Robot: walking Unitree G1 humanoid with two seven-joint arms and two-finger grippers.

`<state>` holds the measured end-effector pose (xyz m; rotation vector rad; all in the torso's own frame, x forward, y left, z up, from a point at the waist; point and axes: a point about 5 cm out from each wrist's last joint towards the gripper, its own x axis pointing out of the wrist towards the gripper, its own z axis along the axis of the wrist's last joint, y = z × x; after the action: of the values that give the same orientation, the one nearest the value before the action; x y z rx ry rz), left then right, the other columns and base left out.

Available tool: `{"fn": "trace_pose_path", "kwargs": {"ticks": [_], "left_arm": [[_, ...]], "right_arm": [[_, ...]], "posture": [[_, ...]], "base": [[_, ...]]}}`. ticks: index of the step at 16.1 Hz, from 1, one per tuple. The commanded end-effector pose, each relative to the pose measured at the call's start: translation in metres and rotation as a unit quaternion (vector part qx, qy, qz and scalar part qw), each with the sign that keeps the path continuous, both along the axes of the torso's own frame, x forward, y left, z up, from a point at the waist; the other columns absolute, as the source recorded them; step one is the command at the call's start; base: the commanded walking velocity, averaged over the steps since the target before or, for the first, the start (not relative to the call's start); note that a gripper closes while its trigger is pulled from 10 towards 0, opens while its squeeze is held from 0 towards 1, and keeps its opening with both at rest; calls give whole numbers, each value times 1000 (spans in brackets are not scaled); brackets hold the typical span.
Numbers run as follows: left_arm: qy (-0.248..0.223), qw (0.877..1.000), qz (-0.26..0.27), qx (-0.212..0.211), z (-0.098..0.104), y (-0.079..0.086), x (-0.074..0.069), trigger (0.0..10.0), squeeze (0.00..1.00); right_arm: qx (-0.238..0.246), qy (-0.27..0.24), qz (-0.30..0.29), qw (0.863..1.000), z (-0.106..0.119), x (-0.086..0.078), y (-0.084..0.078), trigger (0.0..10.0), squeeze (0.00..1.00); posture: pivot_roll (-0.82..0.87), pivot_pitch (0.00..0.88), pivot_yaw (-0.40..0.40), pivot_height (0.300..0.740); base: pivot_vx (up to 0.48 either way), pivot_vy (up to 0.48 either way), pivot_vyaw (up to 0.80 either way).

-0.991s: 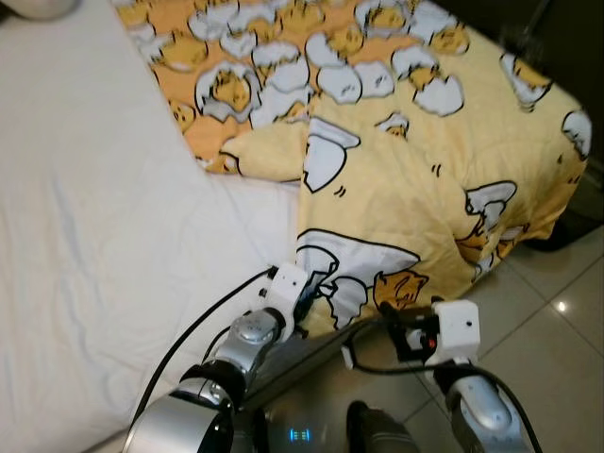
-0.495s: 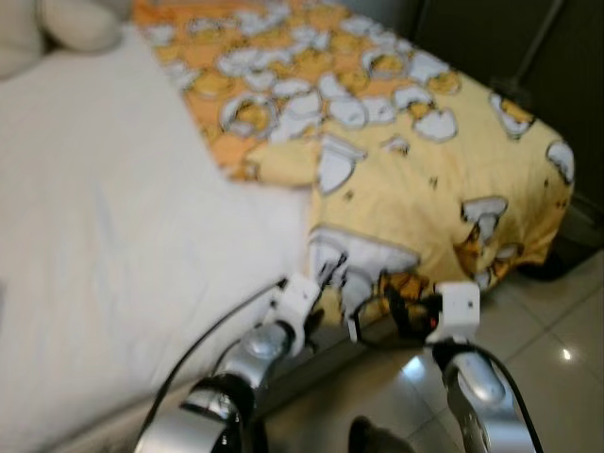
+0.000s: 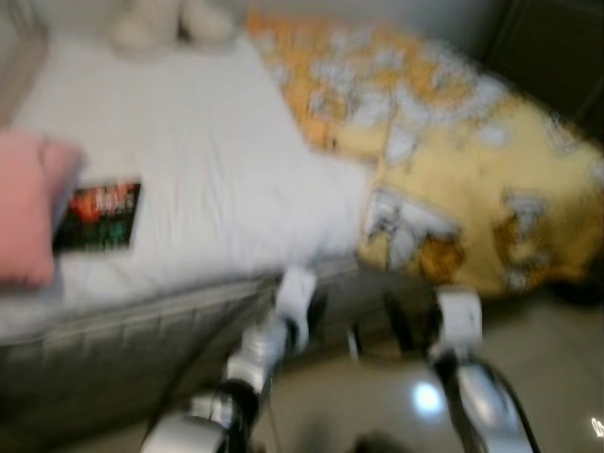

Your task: Clean up the room

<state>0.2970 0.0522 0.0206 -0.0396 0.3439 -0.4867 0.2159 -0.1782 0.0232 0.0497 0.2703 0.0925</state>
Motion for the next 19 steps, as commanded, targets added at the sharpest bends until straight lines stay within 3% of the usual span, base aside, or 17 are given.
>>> {"fn": "trace_pose_path", "kwargs": {"ticks": [1, 2, 3, 4, 5, 8, 12, 19], "left_arm": [[-67, 997, 19, -39, 23, 6, 9, 10000, 0], [-100, 994, 29, -47, 33, 10, 7, 10000, 0], [-122, 990, 39, -52, 40, 13, 3, 10000, 231], [-132, 989, 46, -54, 43, 14, 2, 10000, 1000], [-136, 988, 45, -55, 46, 13, 0, 10000, 1000], [-125, 991, 32, -40, 41, 8, -4, 10000, 1000], [-107, 994, 27, -21, 35, 14, -8, 10000, 1000], [-93, 995, -35, -28, 29, -7, -23, 10000, 1000]], "right_arm": [[-10, -53, -36, 998, 20, 6, -11, 10000, 0], [-7, -63, -61, 996, 22, 0, -14, 10000, 0], [-1, -64, -77, 995, 22, -5, -16, 10000, 0], [7, -66, -84, 994, 21, -9, -16, 10000, 0], [11, -65, -95, 993, 19, -11, -16, 10000, 1000], [22, -59, -103, 993, 15, -12, -16, 10000, 1000], [10, -66, -106, 992, 19, -8, -22, 10000, 1000], [-11, -40, -98, 994, 9, -9, -20, 10000, 1000]], "posture": [[-50, 47, -7, 740], [-42, 46, -7, 740], [-31, 43, -8, 740], [-31, 43, -8, 740], [-23, 38, -10, 740], [-19, 17, -12, 740], [-26, 3, -17, 740], [-24, 4, -18, 740]], "base": [[480, 0, 0], [480, 0, 0], [480, 0, 0], [480, 0, 0], [480, 0, 0], [480, 0, 0], [480, 0, 0], [466, 0, -82]]}}
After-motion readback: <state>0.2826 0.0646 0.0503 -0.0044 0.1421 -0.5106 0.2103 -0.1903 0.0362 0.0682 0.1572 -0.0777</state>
